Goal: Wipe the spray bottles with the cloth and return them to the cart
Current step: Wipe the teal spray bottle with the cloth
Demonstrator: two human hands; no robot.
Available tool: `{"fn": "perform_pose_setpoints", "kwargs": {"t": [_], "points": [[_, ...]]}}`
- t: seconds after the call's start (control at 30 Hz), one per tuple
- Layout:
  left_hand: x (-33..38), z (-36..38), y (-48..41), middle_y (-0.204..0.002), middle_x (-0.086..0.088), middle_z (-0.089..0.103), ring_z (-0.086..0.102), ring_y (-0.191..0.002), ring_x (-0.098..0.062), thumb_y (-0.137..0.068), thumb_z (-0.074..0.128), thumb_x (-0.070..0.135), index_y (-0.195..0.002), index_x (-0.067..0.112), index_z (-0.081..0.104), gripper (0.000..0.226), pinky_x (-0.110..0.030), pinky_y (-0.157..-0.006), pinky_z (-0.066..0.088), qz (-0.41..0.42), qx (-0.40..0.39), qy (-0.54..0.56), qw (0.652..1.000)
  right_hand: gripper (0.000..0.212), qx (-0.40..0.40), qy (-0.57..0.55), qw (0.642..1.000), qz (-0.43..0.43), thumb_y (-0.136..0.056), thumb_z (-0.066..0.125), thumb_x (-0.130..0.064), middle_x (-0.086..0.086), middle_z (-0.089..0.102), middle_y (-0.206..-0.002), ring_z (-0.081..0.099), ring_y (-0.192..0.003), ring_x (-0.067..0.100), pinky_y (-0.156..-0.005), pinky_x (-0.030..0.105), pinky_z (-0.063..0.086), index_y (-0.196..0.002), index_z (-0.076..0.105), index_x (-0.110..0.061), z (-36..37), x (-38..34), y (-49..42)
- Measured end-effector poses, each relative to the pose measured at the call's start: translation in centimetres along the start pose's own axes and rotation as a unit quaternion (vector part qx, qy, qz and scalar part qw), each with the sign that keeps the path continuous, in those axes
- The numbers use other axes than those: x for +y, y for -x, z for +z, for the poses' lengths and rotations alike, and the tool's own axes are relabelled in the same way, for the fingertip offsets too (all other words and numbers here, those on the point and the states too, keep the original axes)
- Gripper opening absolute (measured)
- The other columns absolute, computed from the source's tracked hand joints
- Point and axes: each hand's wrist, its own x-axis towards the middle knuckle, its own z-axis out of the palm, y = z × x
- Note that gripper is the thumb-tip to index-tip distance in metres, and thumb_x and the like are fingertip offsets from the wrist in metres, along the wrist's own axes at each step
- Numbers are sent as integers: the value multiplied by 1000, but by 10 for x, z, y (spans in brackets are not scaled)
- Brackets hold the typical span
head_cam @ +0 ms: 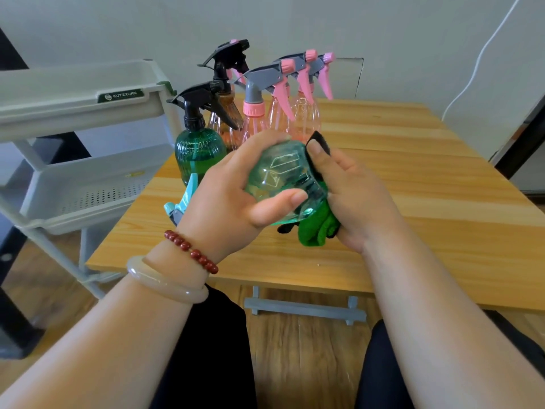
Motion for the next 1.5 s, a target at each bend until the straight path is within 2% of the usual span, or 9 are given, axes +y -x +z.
{"fn": "perform_pose_setpoints", "kwargs": {"t": [0.3, 0.43, 0.6, 0.83, 0.97, 1.07, 1.2, 1.37, 1.5], "points": [[1, 1, -1, -114, 19, 59, 57, -106, 2, -76, 52, 79, -128, 44, 41, 64, -17, -89, 48, -17, -19, -26, 999, 29, 52, 60, 997, -6, -97, 54, -45, 7, 75, -102, 70, -99, 29, -97, 57, 50, -91, 76, -27, 4, 4, 1], [3, -11, -4, -118, 17, 58, 59, -104, -6, -64, 58, 83, -135, 46, 40, 81, -27, -89, 50, -52, -80, -118, 988, 41, -63, 188, 980, -18, -76, 62, -63, 3, 74, -102, 70, -98, 26, -96, 51, 51, -96, 73, -30, 0, -2, 3], [8, -20, -13, -120, 4, 64, 62, -103, -20, -50, 47, 93, -138, 23, 44, 113, -27, -84, 39, 3, -151, -306, 940, 51, -102, 179, 979, 11, -59, 82, -49, 5, 71, -98, 69, -93, 29, -89, 60, 53, -103, 70, -26, -7, -2, 0], [0, -8, 6, -121, -1, 64, 60, -110, -26, -71, 57, 80, -126, 15, 62, 84, -42, -97, 40, 109, 32, -334, 936, 42, -42, 143, 988, -48, -60, 84, -39, 3, 72, -96, 69, -94, 27, -88, 51, 54, -98, 72, -25, -11, 4, -2], [-9, -2, 24, -101, -7, 65, 56, -94, -26, -82, 72, 56, -103, 10, 69, 50, -41, -82, 45, 147, 141, -344, 917, 51, -27, 58, 997, -49, -63, 82, -30, 9, 72, -105, 69, -99, 30, -85, 45, 55, -109, 67, -16, -14, 12, -4], [-12, -2, 28, -85, 2, 65, 58, -78, -15, -87, 66, 49, -85, 11, 70, 39, -26, -71, 47, 78, 125, -275, 950, 47, -30, -13, 998, -46, -65, 78, -25, 11, 72, -105, 70, -97, 29, -79, 40, 57, -109, 66, -13, -16, 11, -4], [9, -3, 15, -80, 21, 62, 58, -74, 13, -79, 46, 71, -91, 28, 63, 48, -3, -62, 43, -183, 61, -69, 979, 82, -40, -34, 998, -47, -58, 92, -34, 24, 65, -120, 65, -107, 39, -83, 45, 55, -125, 58, -2, -16, 10, -6], [18, 11, -2, -100, 4, 74, 72, -94, -14, -69, 62, 74, -108, 22, 61, 64, -43, -86, 58, -312, 124, 242, 910, 65, -38, 31, 997, -55, -42, 95, -51, 1, 70, -110, 67, -103, 24, -84, 42, 55, -101, 70, -37, -15, 18, -3], [22, 15, -10, -96, -1, 73, 72, -89, -25, -70, 72, 58, -107, 22, 57, 54, -52, -82, 58, -322, 227, 279, 876, 61, -50, 261, 963, -44, -57, 92, -39, -17, 68, -105, 65, -102, 5, -89, 29, 51, -108, 60, -47, -11, 13, 2]]}}
